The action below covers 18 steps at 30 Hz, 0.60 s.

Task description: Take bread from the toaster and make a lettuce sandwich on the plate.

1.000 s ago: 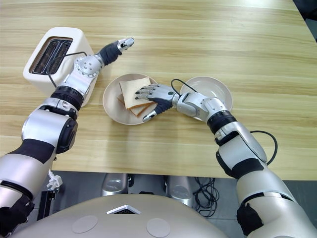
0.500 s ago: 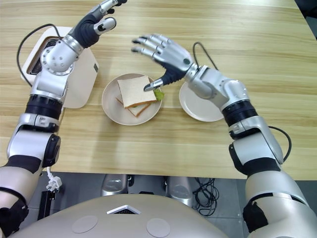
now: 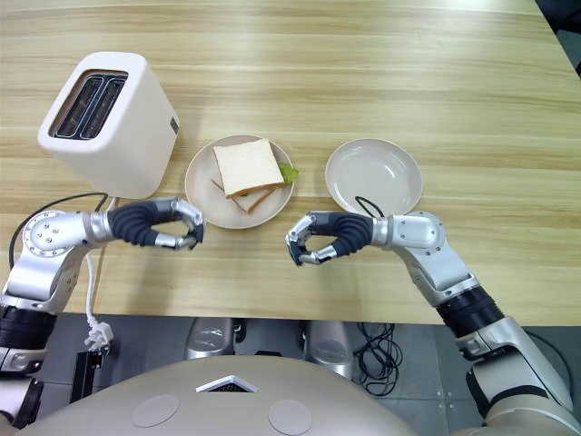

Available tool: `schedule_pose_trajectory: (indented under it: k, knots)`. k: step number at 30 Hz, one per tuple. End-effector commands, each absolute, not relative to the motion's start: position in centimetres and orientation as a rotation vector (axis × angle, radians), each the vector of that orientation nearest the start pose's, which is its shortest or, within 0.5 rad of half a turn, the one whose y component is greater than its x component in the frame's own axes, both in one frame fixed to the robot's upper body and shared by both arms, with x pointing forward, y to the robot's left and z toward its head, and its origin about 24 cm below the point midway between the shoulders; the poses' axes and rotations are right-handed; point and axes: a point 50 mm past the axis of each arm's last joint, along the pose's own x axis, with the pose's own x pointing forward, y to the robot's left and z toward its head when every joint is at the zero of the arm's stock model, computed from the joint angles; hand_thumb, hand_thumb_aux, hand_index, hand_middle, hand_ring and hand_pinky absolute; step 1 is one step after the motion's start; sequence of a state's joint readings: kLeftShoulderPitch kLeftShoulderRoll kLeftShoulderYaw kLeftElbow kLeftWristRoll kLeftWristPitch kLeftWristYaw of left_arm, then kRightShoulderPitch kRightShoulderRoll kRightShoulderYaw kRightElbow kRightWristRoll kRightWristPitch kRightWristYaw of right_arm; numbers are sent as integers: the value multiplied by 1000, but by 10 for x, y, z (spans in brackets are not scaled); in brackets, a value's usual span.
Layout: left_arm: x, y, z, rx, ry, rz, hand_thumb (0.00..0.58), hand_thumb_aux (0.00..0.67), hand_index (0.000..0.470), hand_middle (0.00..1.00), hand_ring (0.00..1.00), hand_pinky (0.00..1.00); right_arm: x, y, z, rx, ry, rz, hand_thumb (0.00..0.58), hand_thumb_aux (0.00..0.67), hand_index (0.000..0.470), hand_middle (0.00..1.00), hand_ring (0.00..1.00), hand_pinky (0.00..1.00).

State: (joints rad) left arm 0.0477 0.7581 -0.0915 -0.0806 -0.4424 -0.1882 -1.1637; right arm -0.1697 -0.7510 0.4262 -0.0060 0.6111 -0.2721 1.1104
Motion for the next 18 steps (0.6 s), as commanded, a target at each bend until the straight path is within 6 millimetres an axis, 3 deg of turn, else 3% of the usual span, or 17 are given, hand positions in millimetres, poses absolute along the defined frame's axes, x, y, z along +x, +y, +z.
schedule_pose_trajectory:
  k: [1,9,18]
  knots:
    - [211,219,77,443,129,-1299,580,670,460,1000,1000,1000,228,-155,76,-264,-58,1487,580,670,460,1000,1000,1000]
    - [241,234,27,805,385,-1190,580,670,460,1000,1000,1000,267,-140,35,-692,41,1364,580,670,460,1000,1000,1000]
    - [265,229,4,935,444,-1172,580,670,460,1000,1000,1000,282,-126,12,-820,89,1386,580,670,460,1000,1000,1000]
